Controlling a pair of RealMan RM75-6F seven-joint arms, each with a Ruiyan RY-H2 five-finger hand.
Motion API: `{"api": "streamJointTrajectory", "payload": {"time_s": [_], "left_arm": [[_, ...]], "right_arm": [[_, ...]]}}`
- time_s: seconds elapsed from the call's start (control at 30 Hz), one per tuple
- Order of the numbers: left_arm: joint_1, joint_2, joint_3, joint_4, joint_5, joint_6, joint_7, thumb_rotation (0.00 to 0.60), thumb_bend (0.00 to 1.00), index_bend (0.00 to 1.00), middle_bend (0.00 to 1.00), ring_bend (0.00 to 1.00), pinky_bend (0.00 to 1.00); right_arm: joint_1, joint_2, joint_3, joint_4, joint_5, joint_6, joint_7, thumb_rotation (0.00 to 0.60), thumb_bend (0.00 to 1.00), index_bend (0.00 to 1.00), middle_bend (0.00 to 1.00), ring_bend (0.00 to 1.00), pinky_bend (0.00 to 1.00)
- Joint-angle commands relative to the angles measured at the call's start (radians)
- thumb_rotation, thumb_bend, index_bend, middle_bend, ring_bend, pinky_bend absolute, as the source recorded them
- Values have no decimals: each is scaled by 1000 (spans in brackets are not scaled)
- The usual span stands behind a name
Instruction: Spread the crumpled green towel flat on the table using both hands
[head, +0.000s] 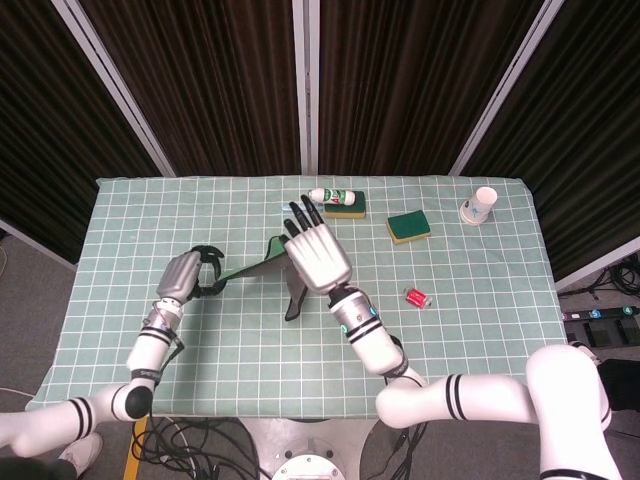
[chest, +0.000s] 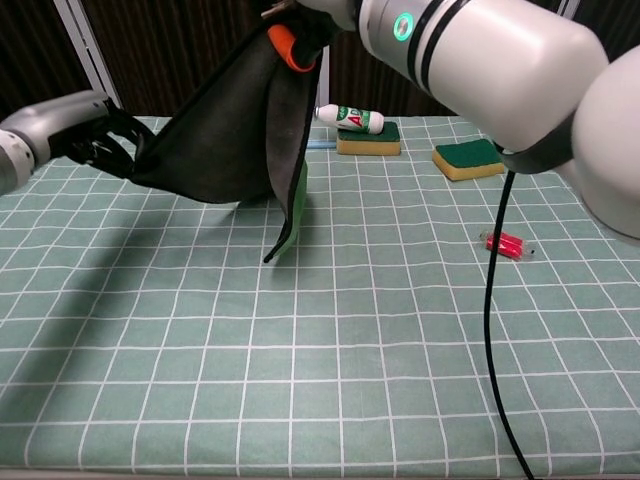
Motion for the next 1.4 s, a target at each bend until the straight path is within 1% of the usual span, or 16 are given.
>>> {"api": "streamJointTrajectory", "payload": {"time_s": [0.03,0.2,0.37,0.53,0.63,0.7,0.8,0.93,1.0,1.13,1.23,1.4], "left_arm": [[-2,43,-34,-41,3,26,21,556,468,767,421,244,287],[-16,60,-71,-35,-15,61,49,557,466,767,421,244,287],[-38,44,-132,22,-54,96,42,561,466,767,421,245,287],[-75,15,-176,101,-76,113,50,577,467,764,420,244,287],[-92,1,-193,140,-73,135,53,582,467,762,418,244,287],[-93,-7,-196,154,-61,157,50,583,466,759,416,244,287],[-79,-4,-164,150,-28,171,55,586,464,755,413,245,287],[-38,13,-80,110,33,174,70,586,453,755,412,245,287],[-20,23,-47,83,58,175,72,586,450,755,412,245,287],[16,57,31,16,124,173,92,586,449,755,411,244,287],[39,72,73,-25,170,189,101,589,448,755,411,245,287],[78,100,130,-79,237,221,115,589,448,755,411,245,287]], "right_arm": [[-21,39,-4,-5,-35,-39,79,582,526,688,293,81,0],[-20,53,14,53,-109,-72,192,596,525,687,293,81,0],[0,49,49,161,-153,-110,301,598,517,685,293,80,0],[26,39,72,266,-200,-152,416,599,497,682,293,79,0],[35,32,76,321,-235,-162,484,599,485,681,293,79,0],[36,26,74,348,-251,-166,519,600,482,682,294,79,0],[30,20,52,377,-280,-180,574,600,481,682,294,78,0],[13,19,1,398,-334,-203,640,598,471,682,293,76,0],[4,22,-24,399,-359,-210,658,598,464,682,294,74,0],[-24,36,-88,387,-420,-214,684,598,464,682,296,72,0],[-51,43,-126,369,-454,-204,709,597,464,681,296,72,0],[-84,49,-166,342,-497,-193,749,599,463,682,297,72,0]]}}
